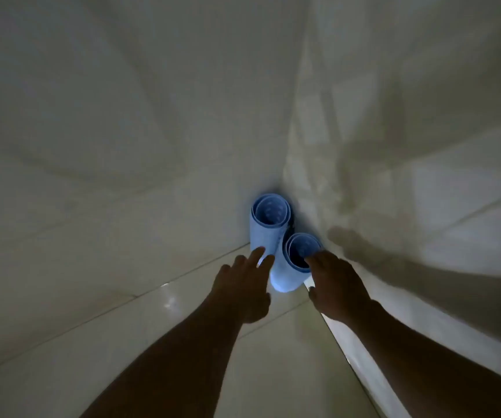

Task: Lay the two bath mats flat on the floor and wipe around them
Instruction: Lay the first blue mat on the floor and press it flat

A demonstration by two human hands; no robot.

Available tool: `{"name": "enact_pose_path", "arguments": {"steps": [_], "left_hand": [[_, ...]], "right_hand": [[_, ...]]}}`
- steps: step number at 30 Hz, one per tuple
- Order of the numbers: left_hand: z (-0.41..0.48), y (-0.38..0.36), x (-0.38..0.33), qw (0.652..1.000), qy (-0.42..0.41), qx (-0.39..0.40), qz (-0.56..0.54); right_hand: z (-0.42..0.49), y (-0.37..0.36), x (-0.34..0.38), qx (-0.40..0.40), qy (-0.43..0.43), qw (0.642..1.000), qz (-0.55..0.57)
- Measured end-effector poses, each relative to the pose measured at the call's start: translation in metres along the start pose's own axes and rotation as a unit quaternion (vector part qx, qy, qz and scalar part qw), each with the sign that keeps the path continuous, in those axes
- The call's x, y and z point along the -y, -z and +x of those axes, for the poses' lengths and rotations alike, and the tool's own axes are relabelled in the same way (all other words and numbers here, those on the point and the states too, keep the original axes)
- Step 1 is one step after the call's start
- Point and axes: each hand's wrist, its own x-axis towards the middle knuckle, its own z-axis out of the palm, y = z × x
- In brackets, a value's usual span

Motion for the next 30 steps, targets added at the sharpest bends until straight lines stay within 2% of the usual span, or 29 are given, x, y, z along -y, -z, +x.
{"name": "enact_pose_path", "arguments": {"steps": [2,4,7,10,16,21,23,28,30], "left_hand": [[0.027,-0.02,-0.004,1.0,0.008,0.007,-0.001],[0.046,-0.037,-0.005,1.0,0.01,0.018,0.006],[0.057,-0.063,-0.009,0.999,0.003,0.04,0.009],[0.055,-0.073,-0.007,0.999,-0.003,0.04,0.02],[0.03,-0.087,-0.001,1.0,-0.014,0.027,-0.003],[-0.015,-0.103,0.007,1.0,-0.008,-0.011,0.0],[-0.039,-0.108,0.017,0.999,-0.003,-0.041,0.028],[-0.132,-0.128,0.047,0.998,0.057,0.022,-0.019],[-0.179,-0.138,0.056,0.998,0.057,0.002,-0.021]], "right_hand": [[0.019,-0.029,-0.009,-0.015,0.028,0.998,-0.047],[0.032,-0.052,-0.013,0.006,0.043,0.995,-0.086],[0.039,-0.078,-0.012,-0.015,0.033,0.995,-0.097],[0.032,-0.085,-0.013,-0.065,0.059,0.994,-0.067],[-0.011,-0.076,-0.016,-0.15,0.171,0.973,0.035],[-0.053,-0.063,0.009,-0.149,0.231,0.958,0.087],[-0.069,-0.062,0.023,-0.153,0.246,0.956,0.055],[-0.129,-0.067,0.079,-0.132,0.245,0.958,-0.067],[-0.159,-0.074,0.11,-0.099,0.223,0.967,-0.072]]}}
